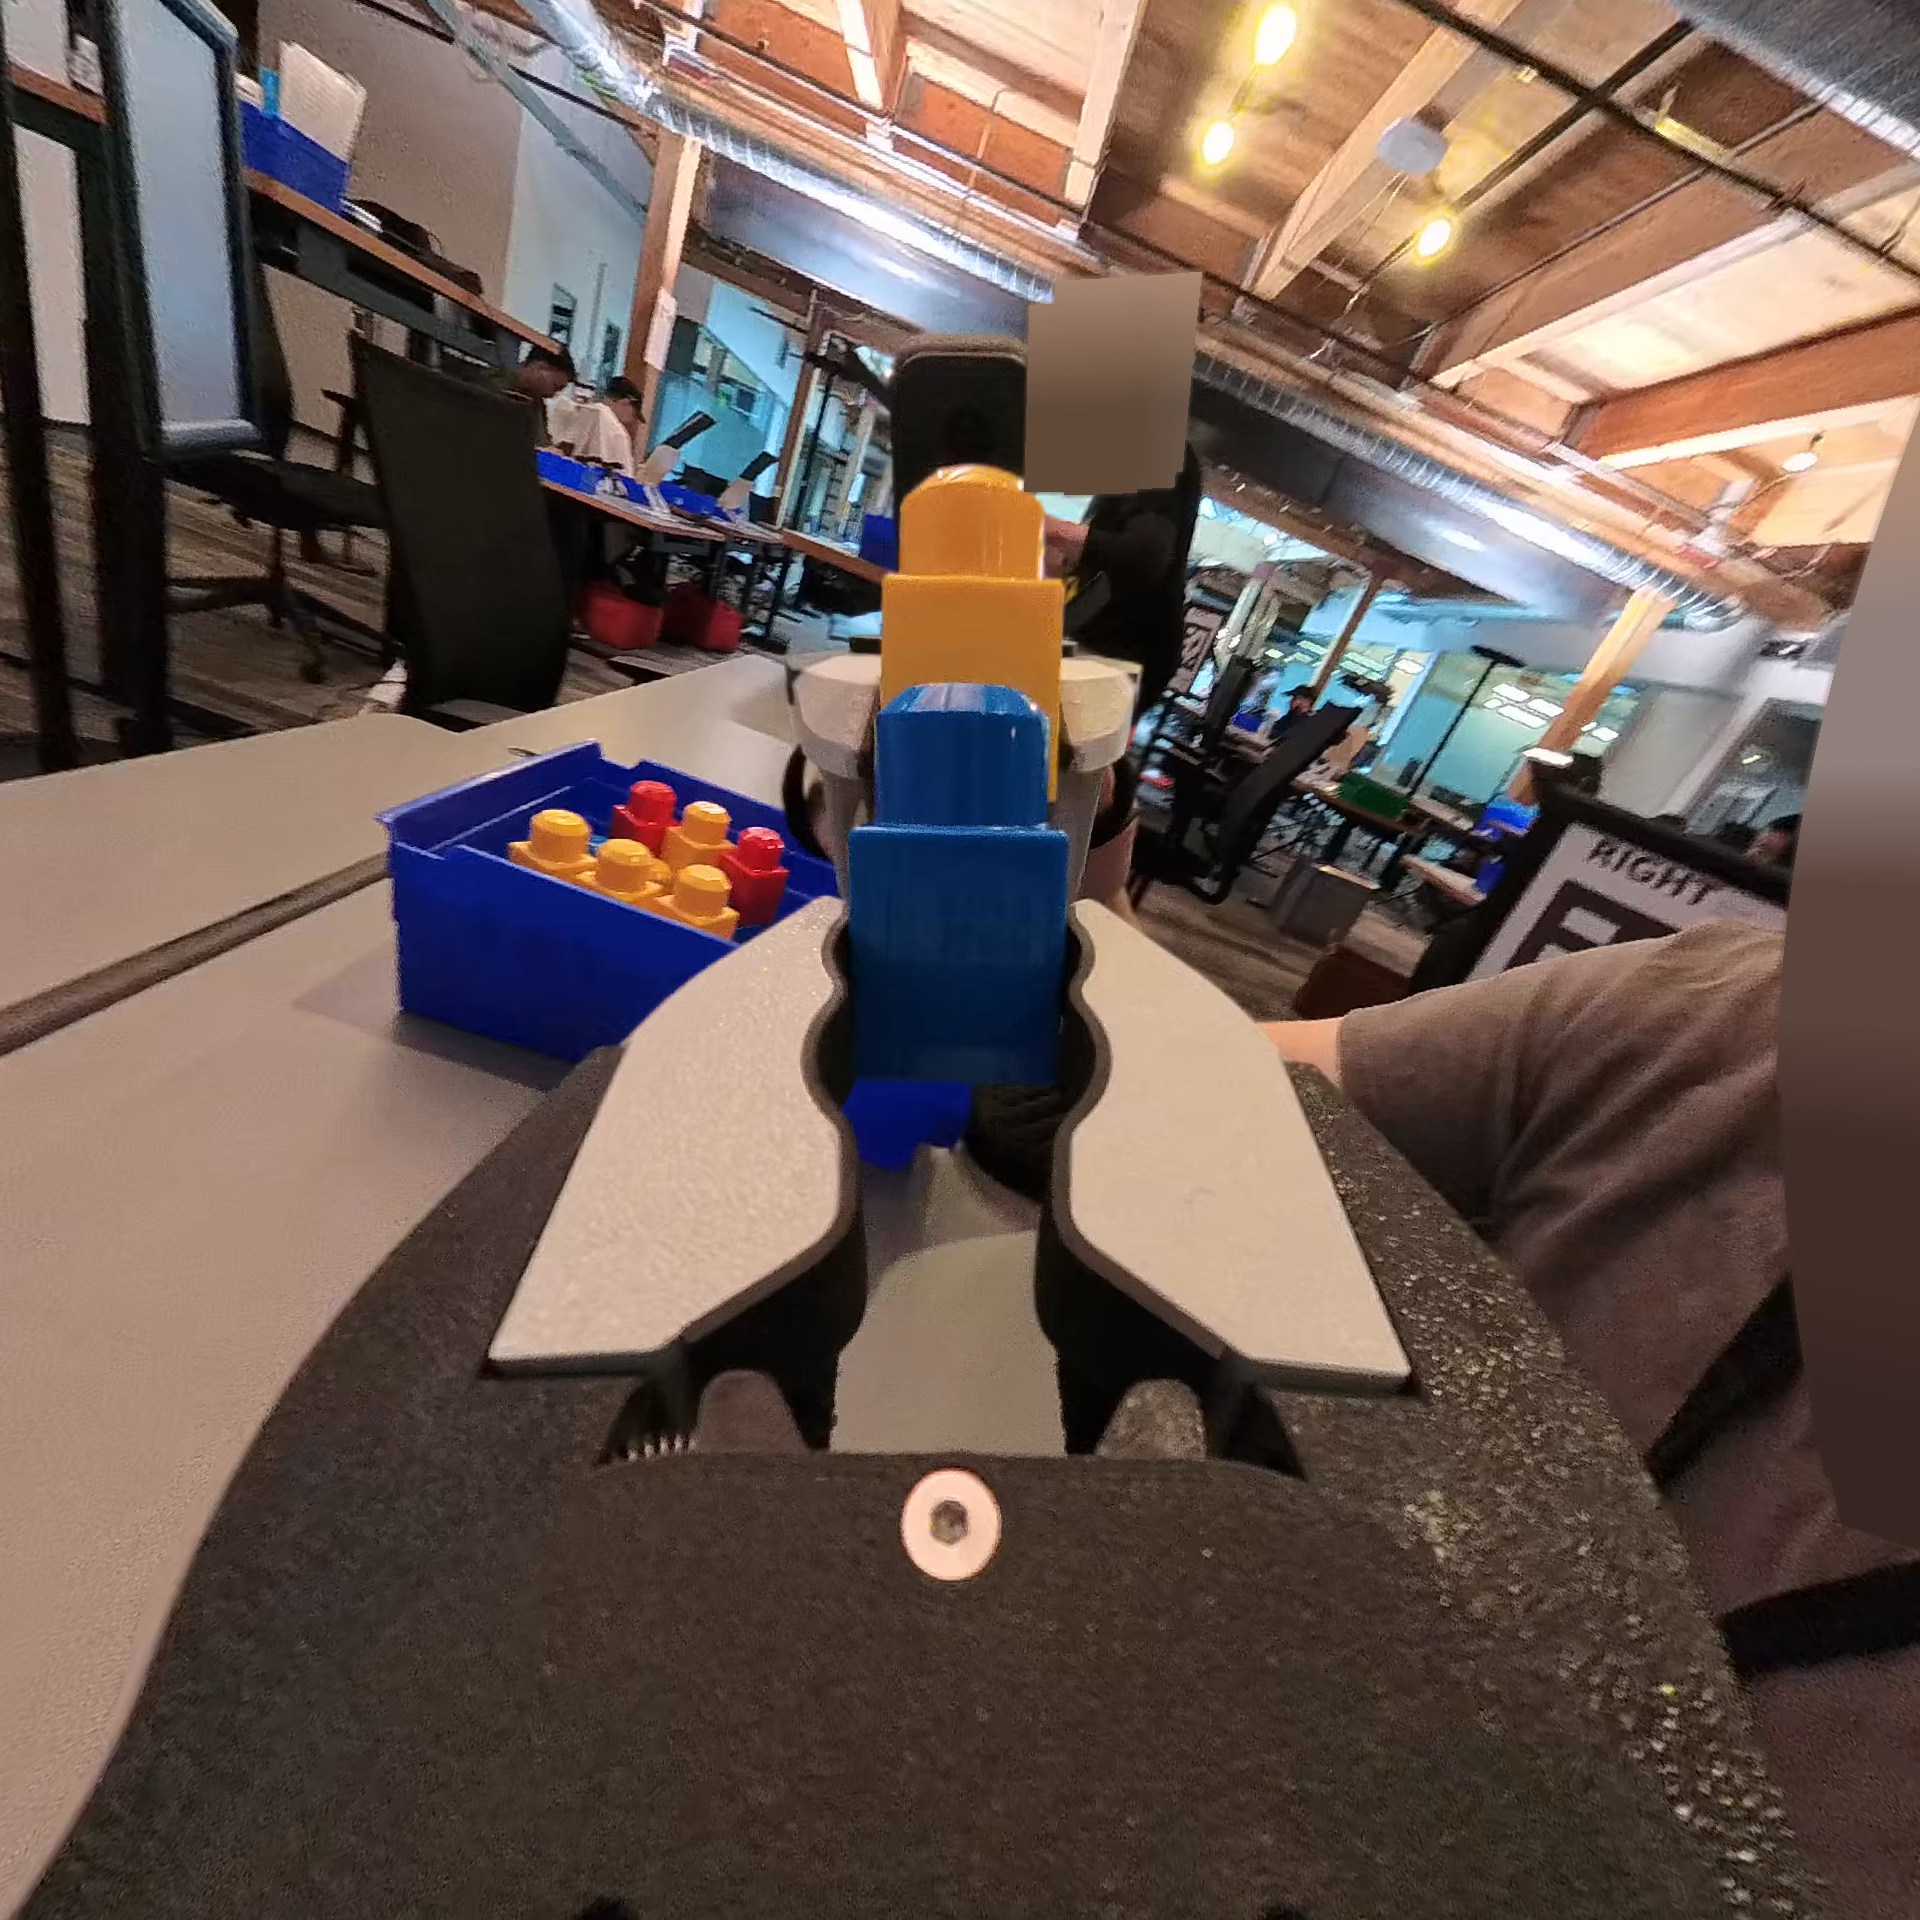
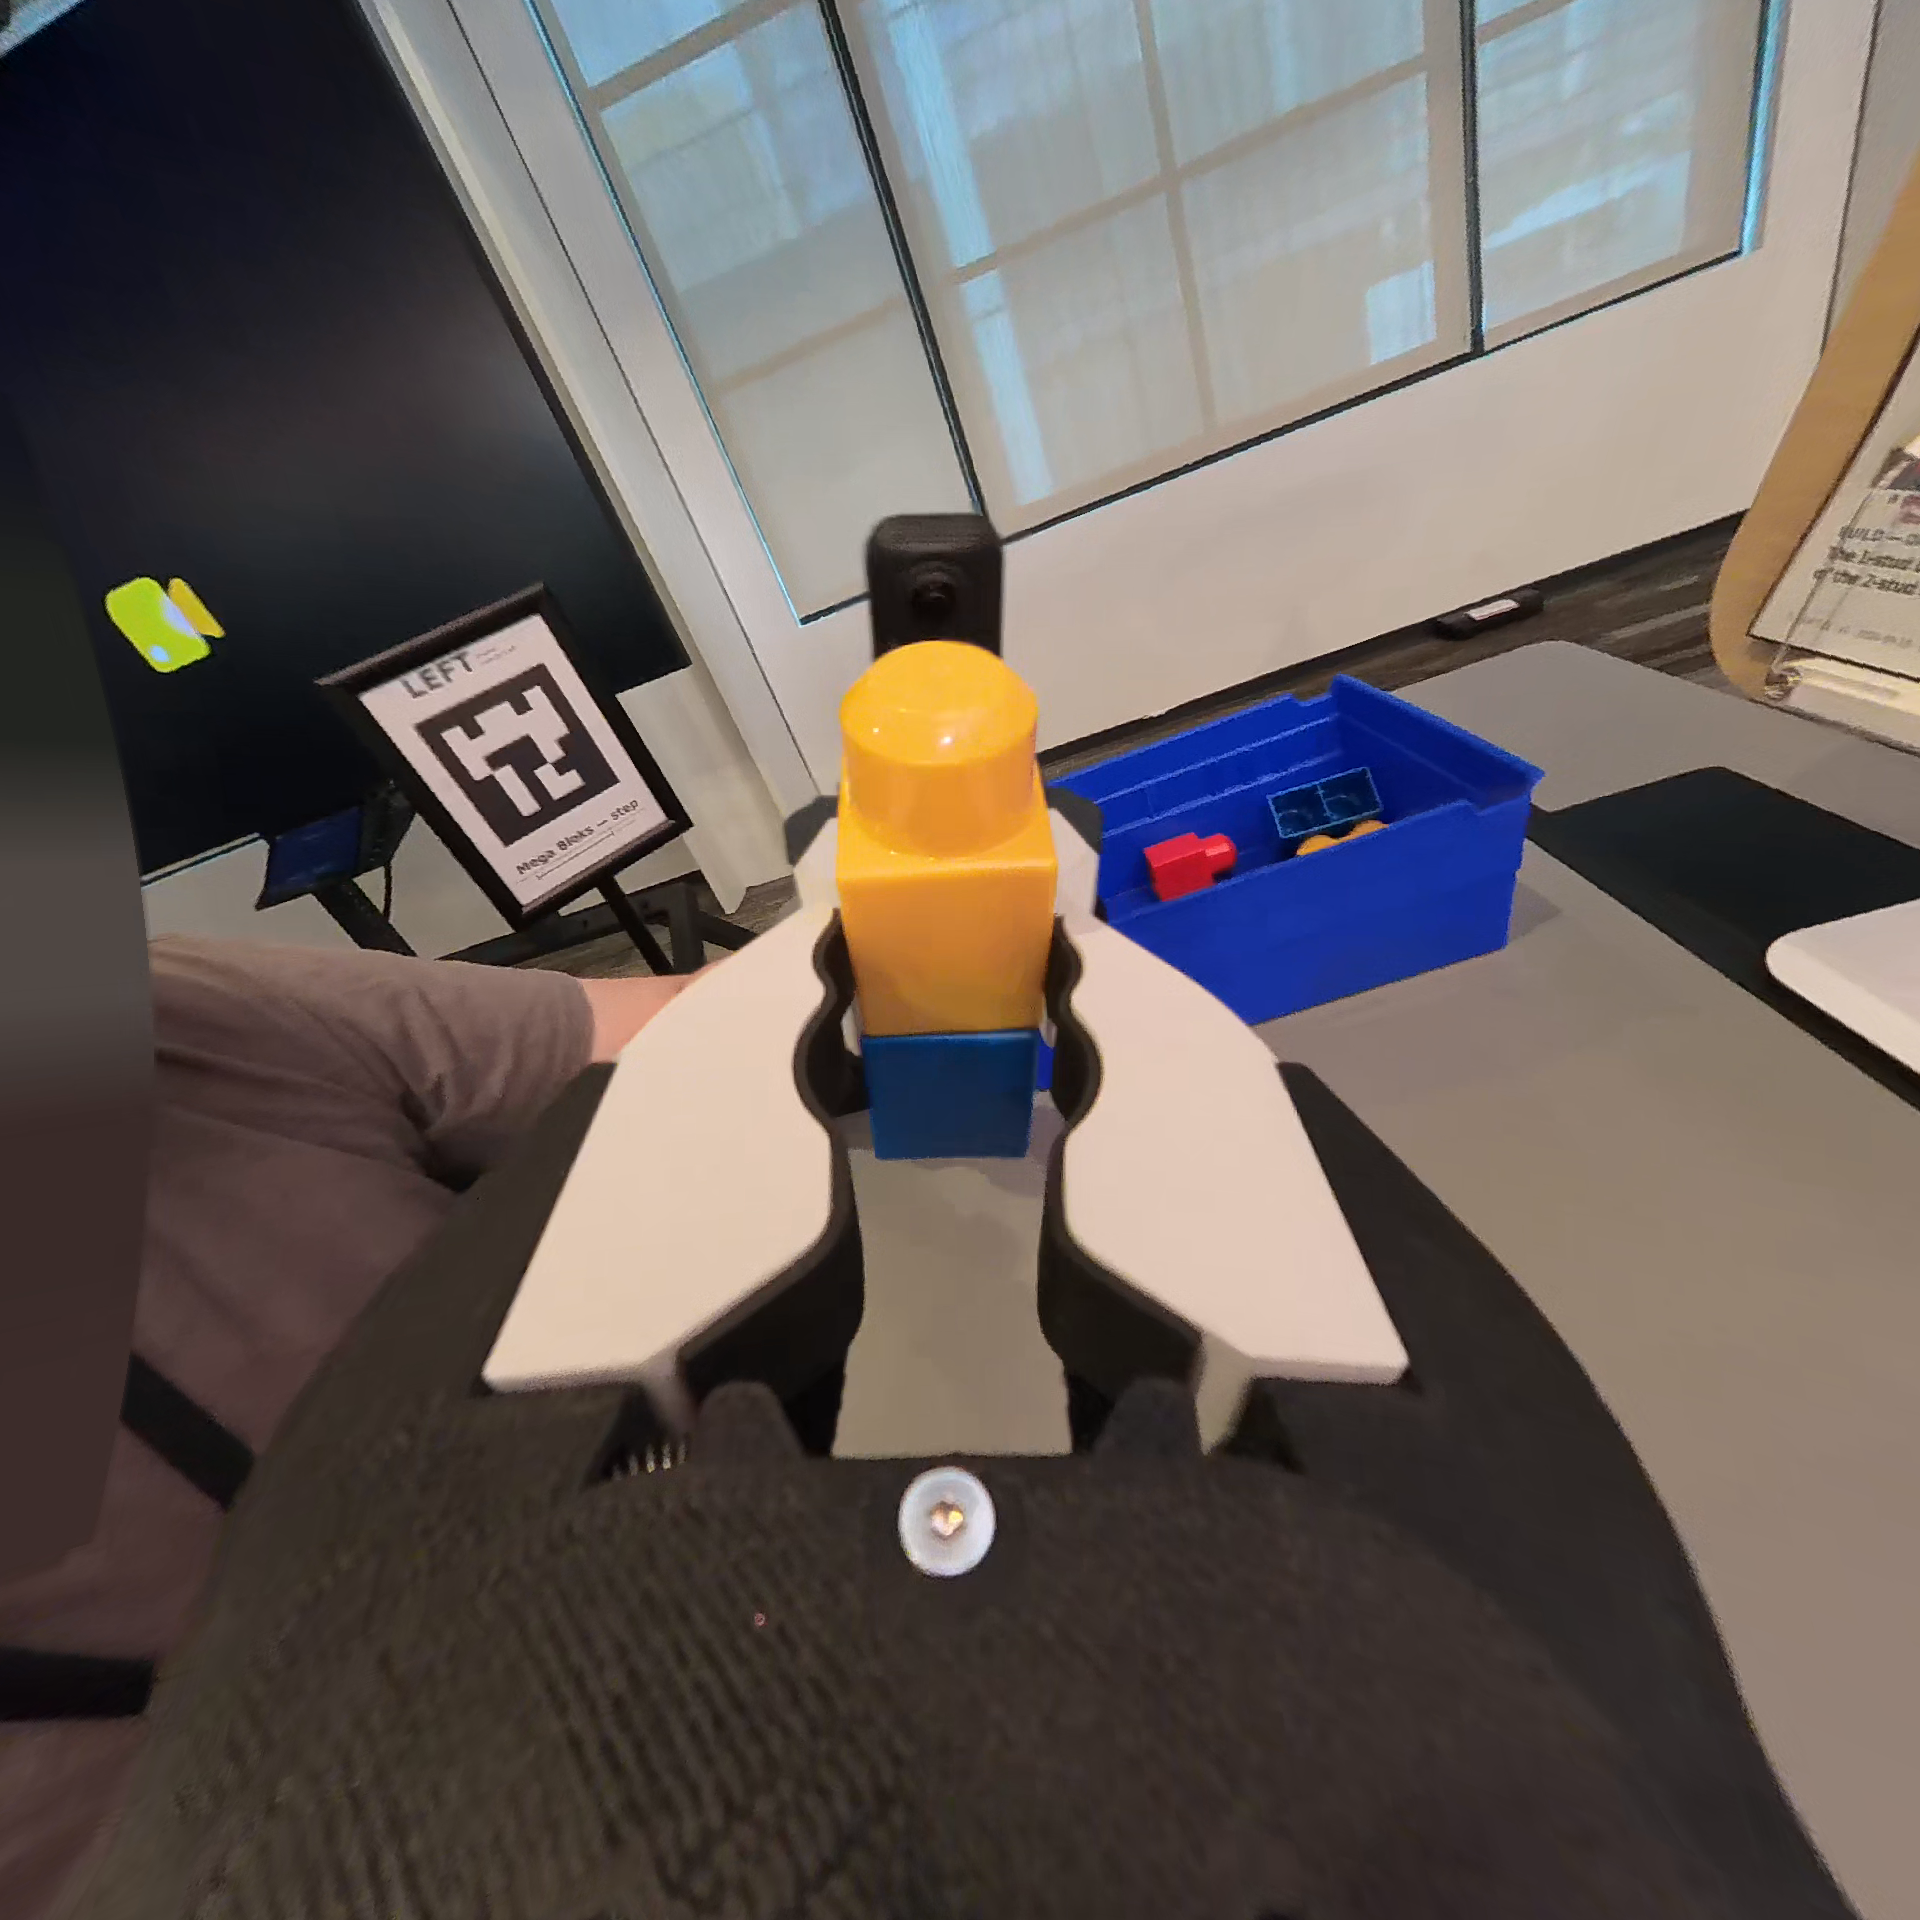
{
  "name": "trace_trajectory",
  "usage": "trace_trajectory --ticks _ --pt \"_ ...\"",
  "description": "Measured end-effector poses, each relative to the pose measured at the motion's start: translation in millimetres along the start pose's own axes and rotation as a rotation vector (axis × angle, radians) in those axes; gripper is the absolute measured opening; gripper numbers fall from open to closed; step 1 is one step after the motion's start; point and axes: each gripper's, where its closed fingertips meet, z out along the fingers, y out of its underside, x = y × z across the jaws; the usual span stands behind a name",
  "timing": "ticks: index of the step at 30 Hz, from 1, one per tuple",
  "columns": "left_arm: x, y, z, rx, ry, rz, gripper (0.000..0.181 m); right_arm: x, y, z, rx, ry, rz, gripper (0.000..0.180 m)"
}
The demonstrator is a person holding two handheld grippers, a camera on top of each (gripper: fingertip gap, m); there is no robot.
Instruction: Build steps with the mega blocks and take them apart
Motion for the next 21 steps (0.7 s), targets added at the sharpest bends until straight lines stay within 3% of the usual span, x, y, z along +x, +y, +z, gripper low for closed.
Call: trace_trajectory --ticks 3,5,6,21 --pt "3 3 3 -0.005 0.025 -0.044 0.036 0 -7 -1 0.038 0.019 0.012 0.048" --pt "0 4 3 -0.003 0.003 -0.044 0.036 0 -7 -1 0.06 0.004 0.05 0.046" --pt "-1 4 3 0.008 0.003 -0.045 0.036 -1 -6 0 0.062 -0.015 0.081 0.037" --pt "-6 28 12 -0.091 -0.008 -0.054 0.038 6 11 4 -0.044 0.011 0.109 0.037"
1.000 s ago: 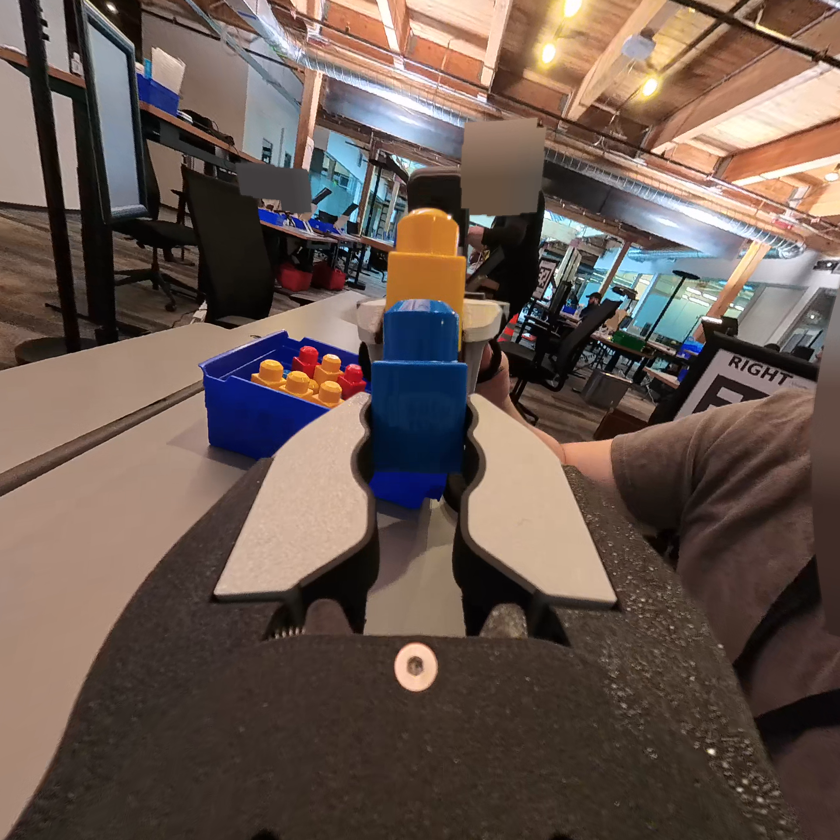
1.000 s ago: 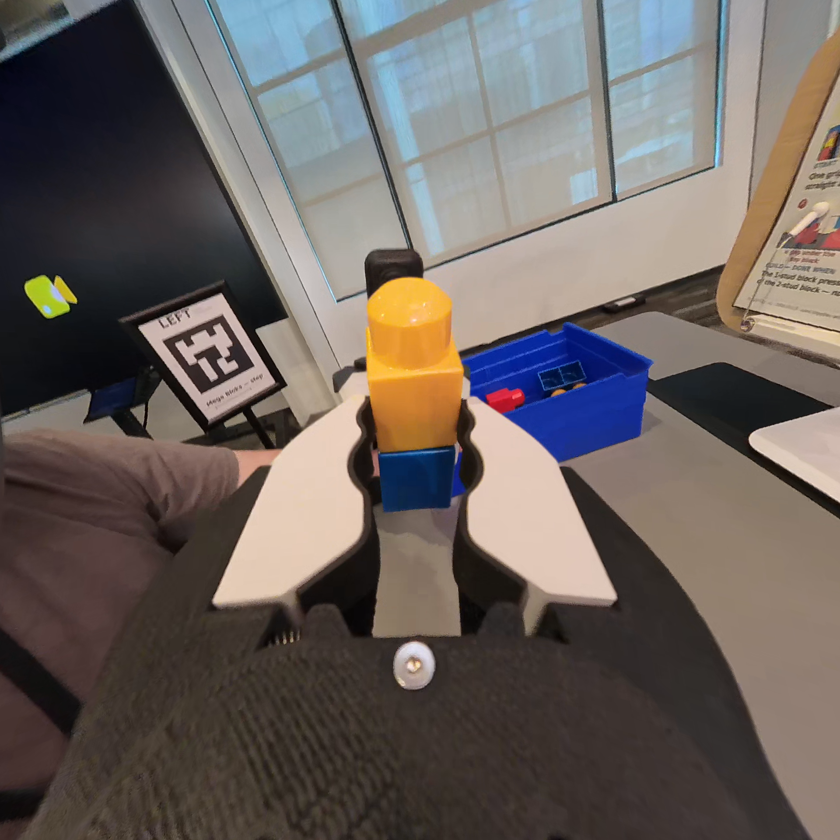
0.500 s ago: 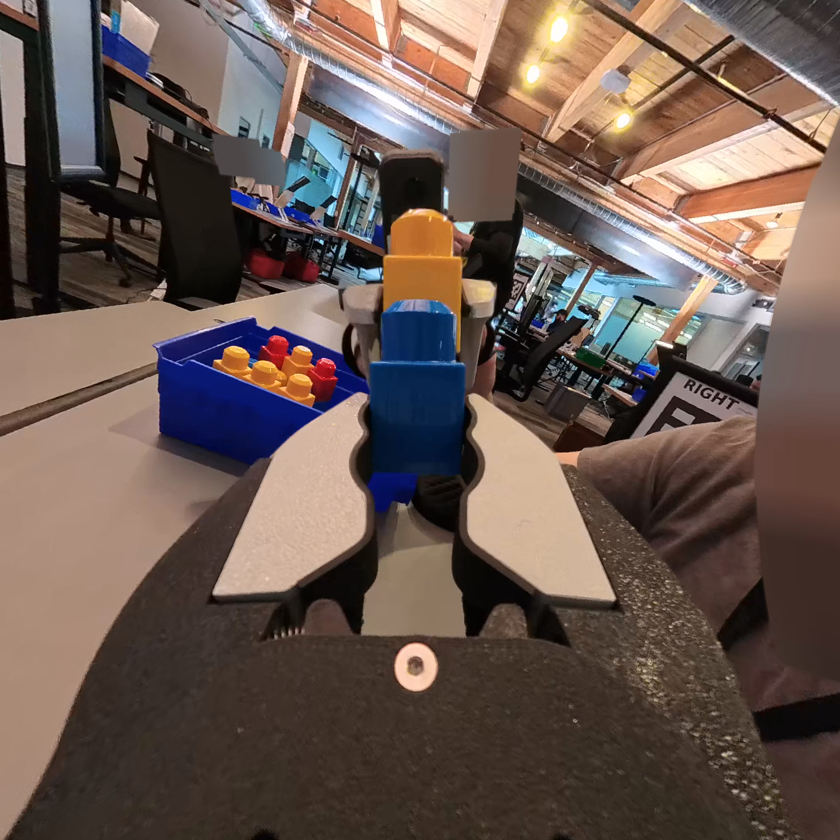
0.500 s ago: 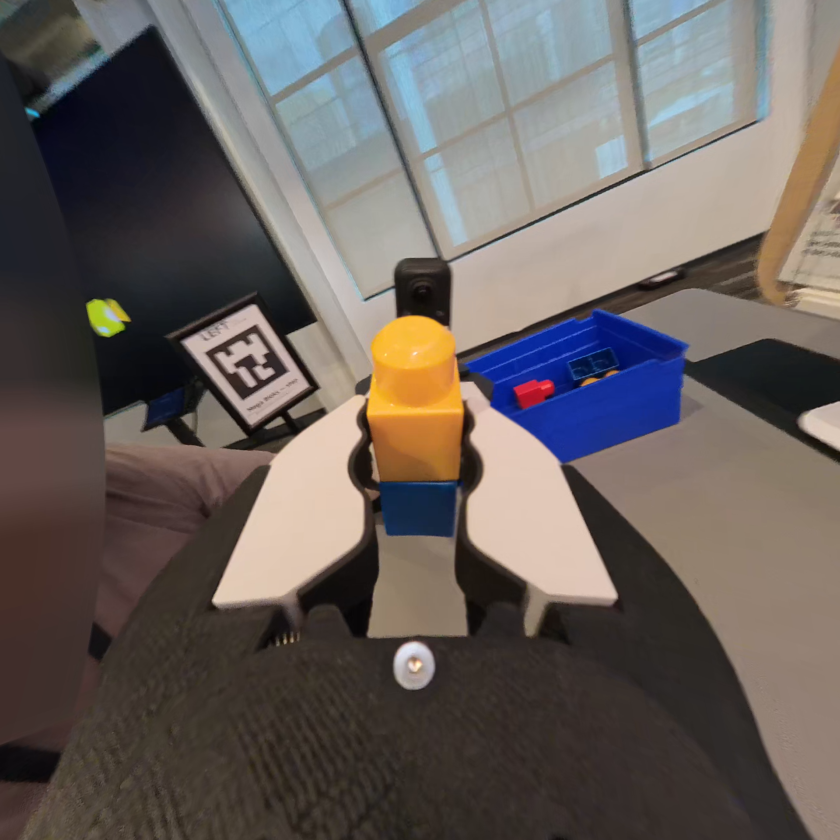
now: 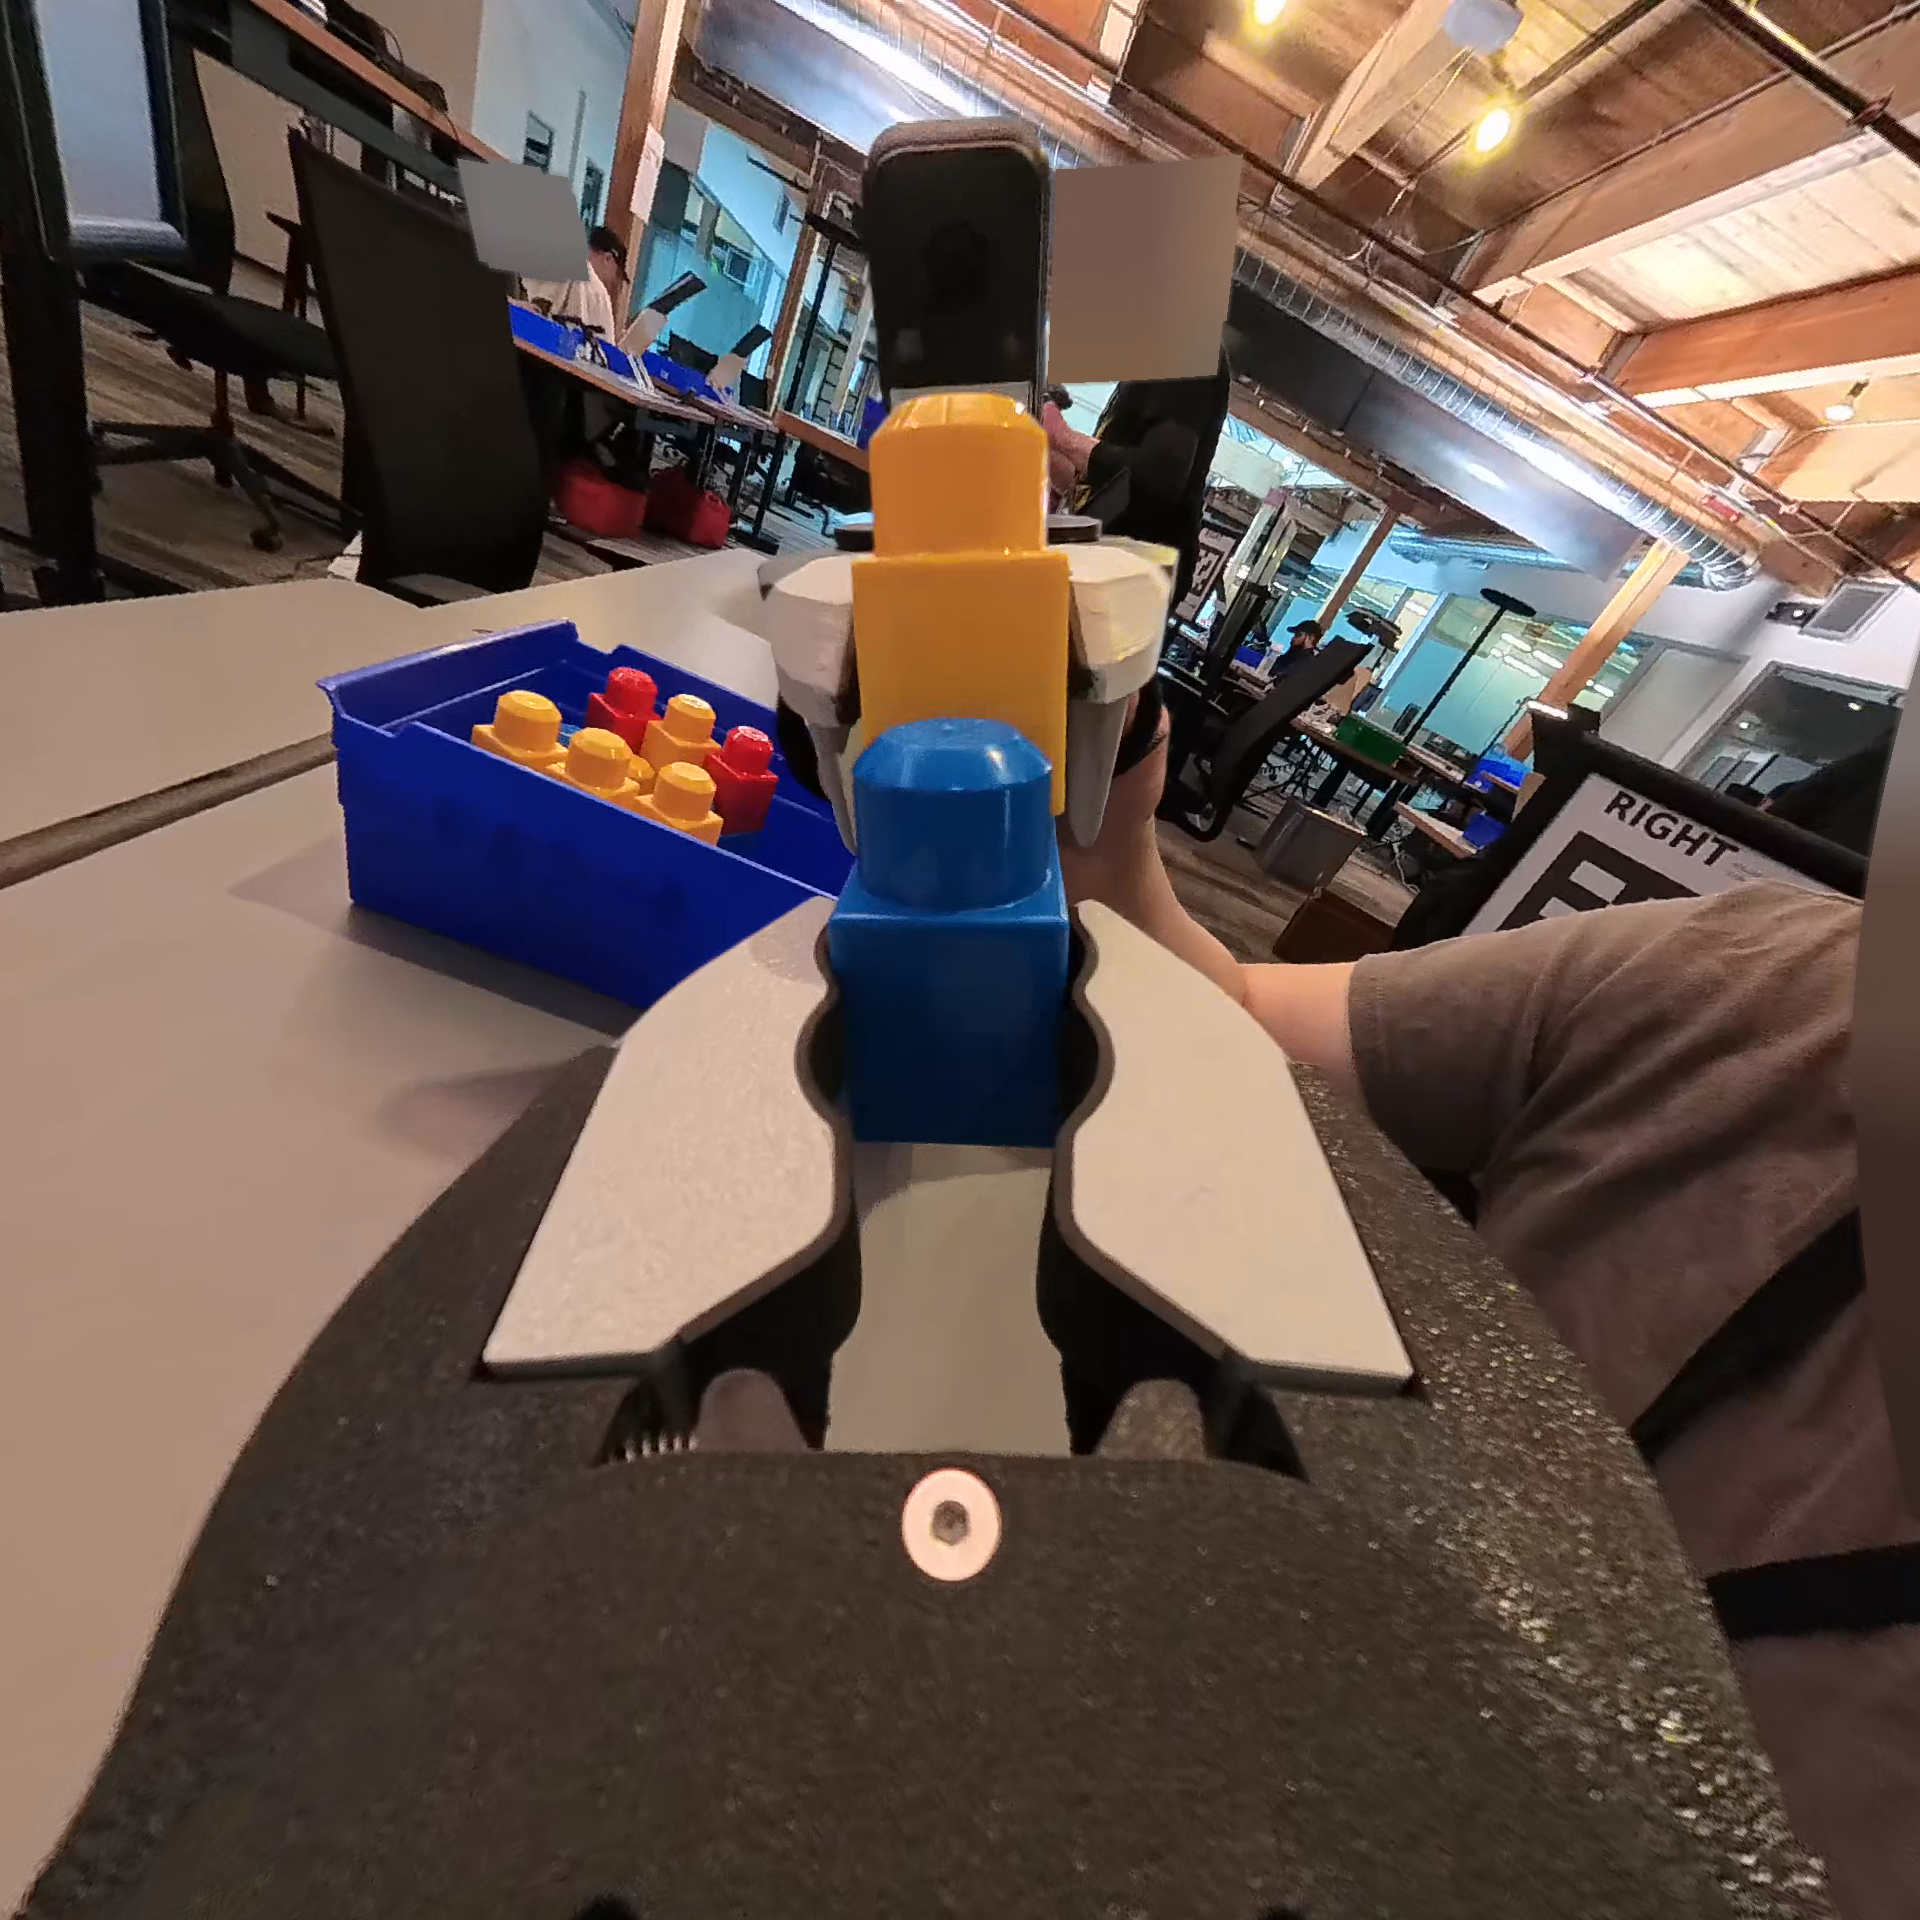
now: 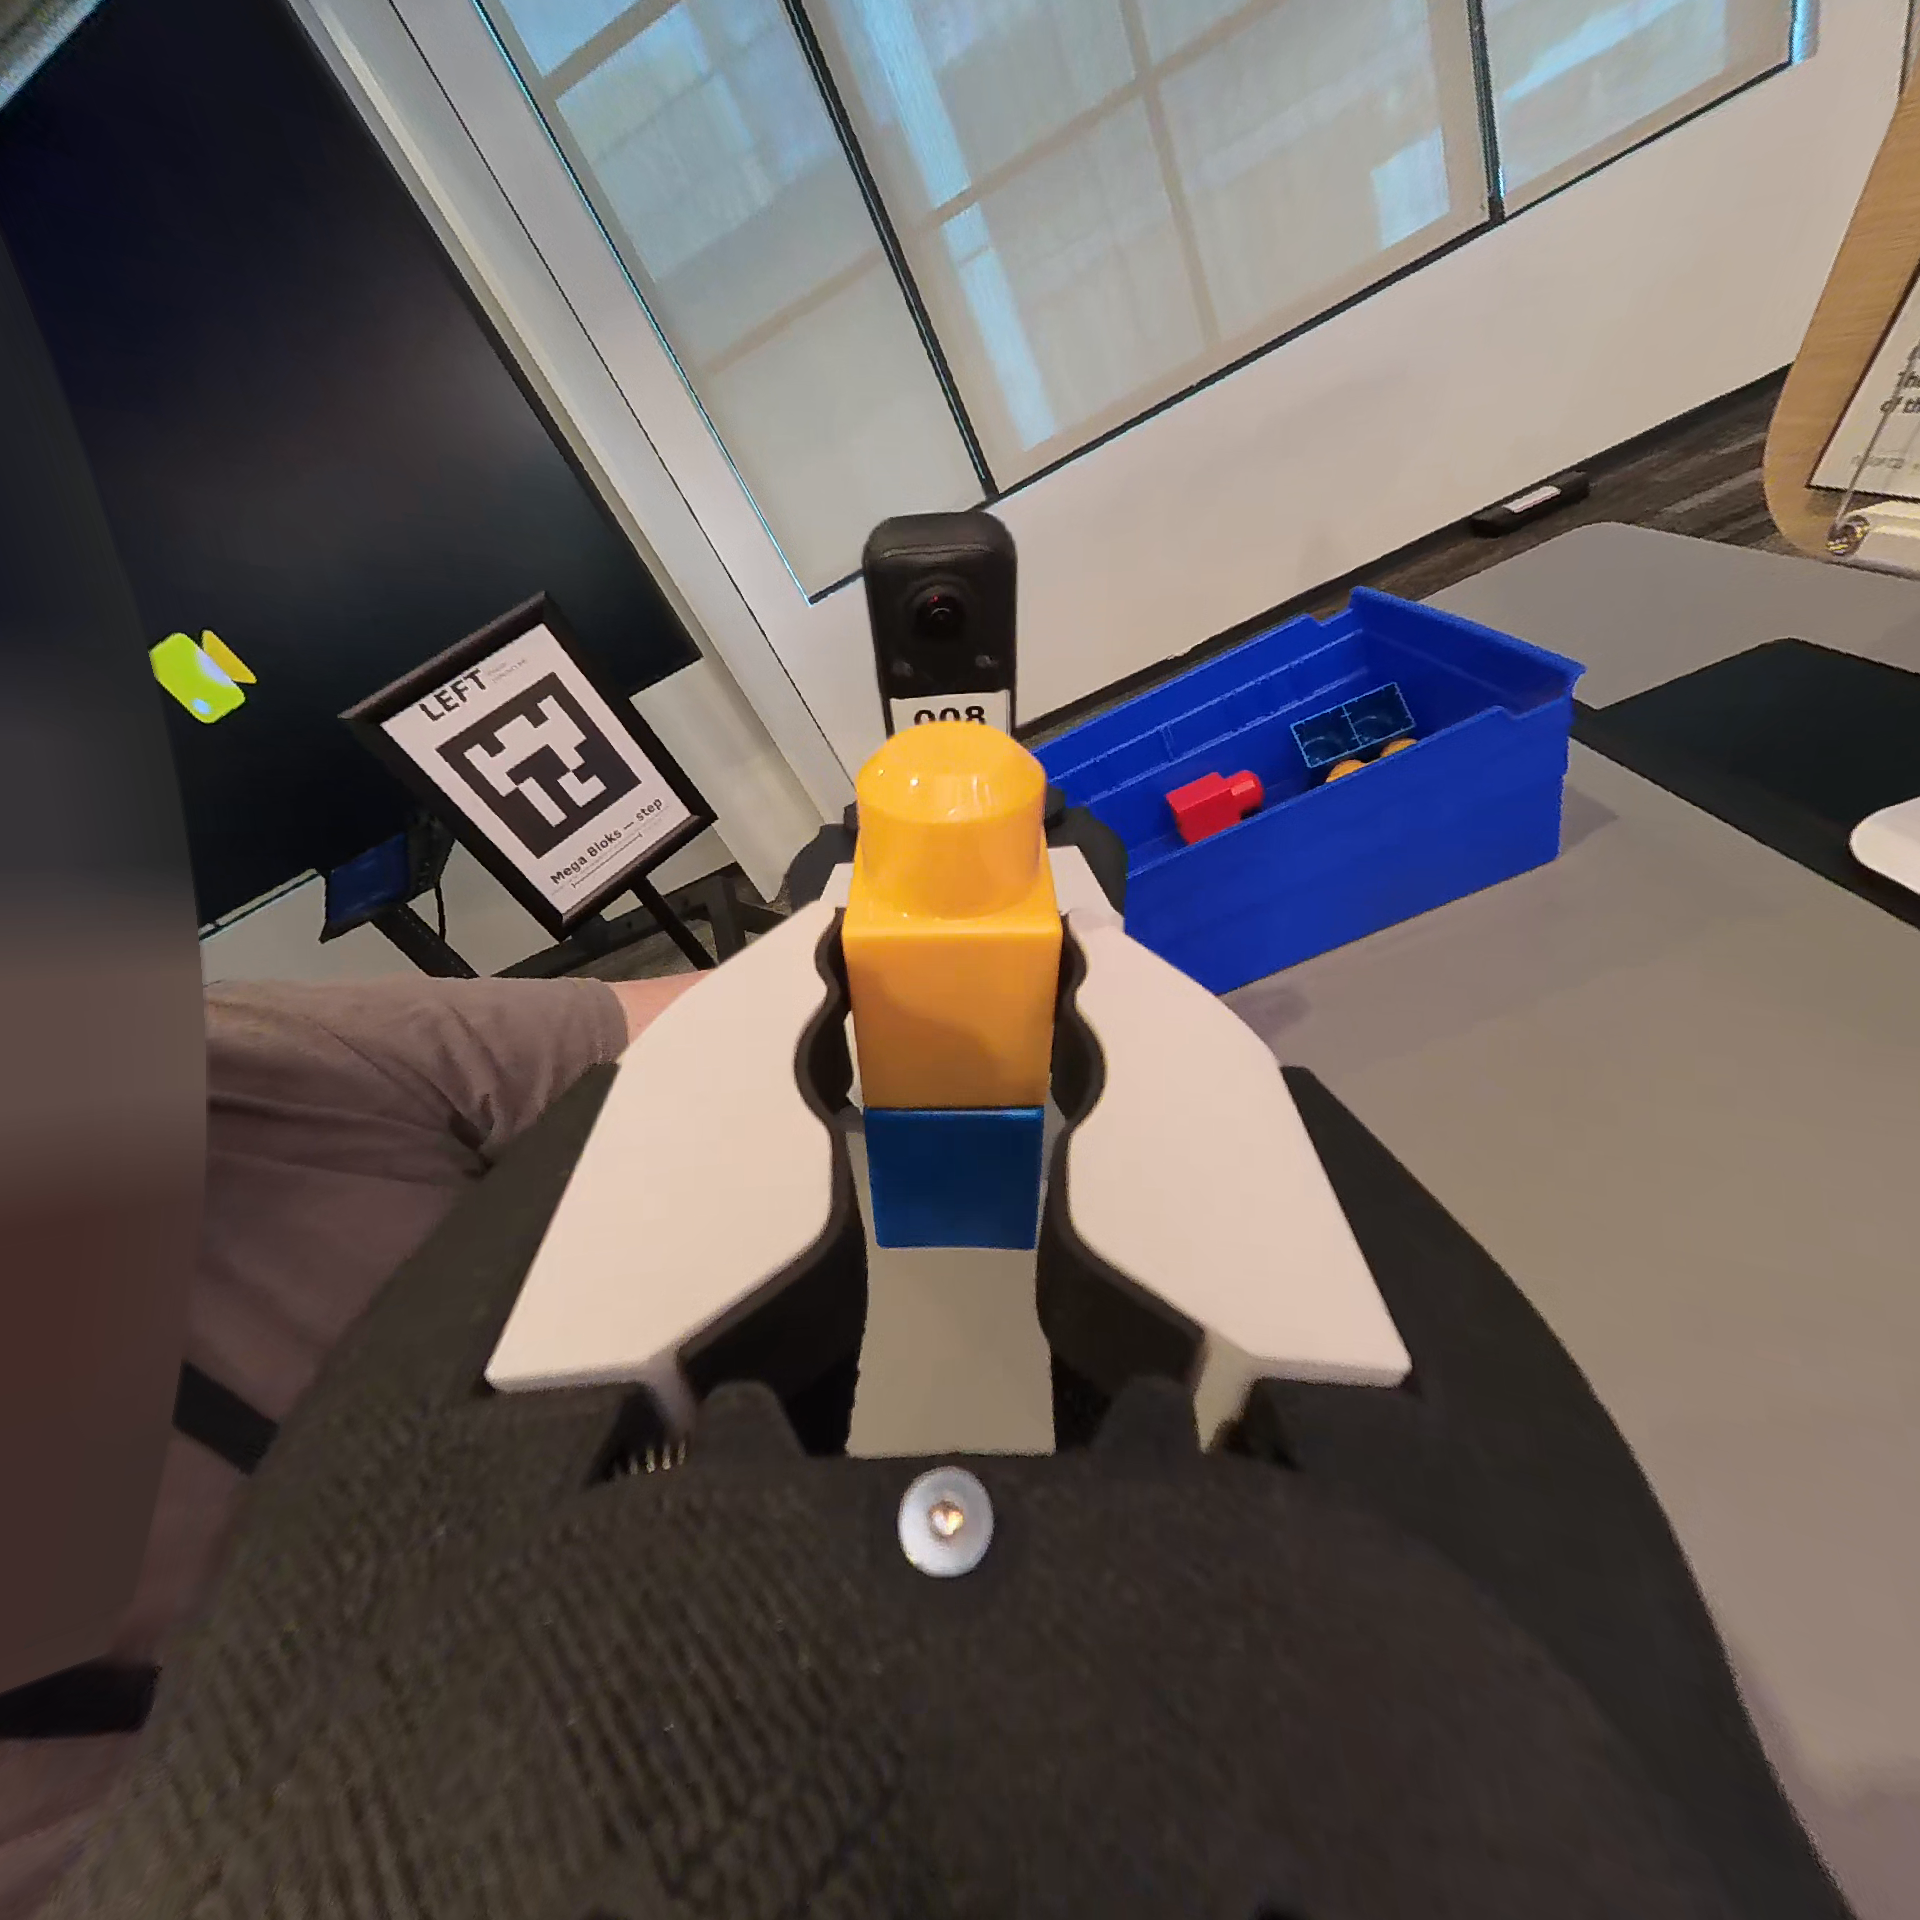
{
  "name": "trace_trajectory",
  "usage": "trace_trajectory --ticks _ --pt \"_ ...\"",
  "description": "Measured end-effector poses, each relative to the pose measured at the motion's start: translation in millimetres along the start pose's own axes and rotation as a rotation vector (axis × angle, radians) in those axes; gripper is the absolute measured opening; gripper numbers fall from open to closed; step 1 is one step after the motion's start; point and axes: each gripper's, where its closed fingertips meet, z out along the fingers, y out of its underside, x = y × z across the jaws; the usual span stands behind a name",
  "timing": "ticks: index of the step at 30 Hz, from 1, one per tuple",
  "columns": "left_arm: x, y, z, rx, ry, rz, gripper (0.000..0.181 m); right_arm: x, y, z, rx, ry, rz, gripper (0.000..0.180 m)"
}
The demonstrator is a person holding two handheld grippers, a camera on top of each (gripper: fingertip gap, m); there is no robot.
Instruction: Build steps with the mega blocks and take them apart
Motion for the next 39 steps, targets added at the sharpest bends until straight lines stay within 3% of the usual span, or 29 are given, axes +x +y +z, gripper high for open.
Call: trace_trajectory --ticks 8,24,27,30,36,39 --pt "0 3 1 0.001 -0.003 -0.013 0.038 1 10 -2 -0.089 0.005 0.013 0.037" --pt "-2 -2 -4 -0.011 -0.042 0.038 0.037 2 6 2 -0.039 0.024 -0.021 0.037" --pt "2 -1 0 -0.047 -0.009 0.064 0.037 -2 8 -1 -0.106 0.025 -0.072 0.036" --pt "0 12 3 -0.134 -0.033 0.122 0.038 -10 9 -14 -0.202 0.071 -0.16 0.057" --pt "1 28 9 -0.209 -0.03 0.171 0.037 1 33 -31 -0.431 0.24 -0.283 0.055" --pt "3 32 9 -0.233 -0.017 0.191 0.038 -2 40 -28 -0.482 0.198 -0.311 0.037"
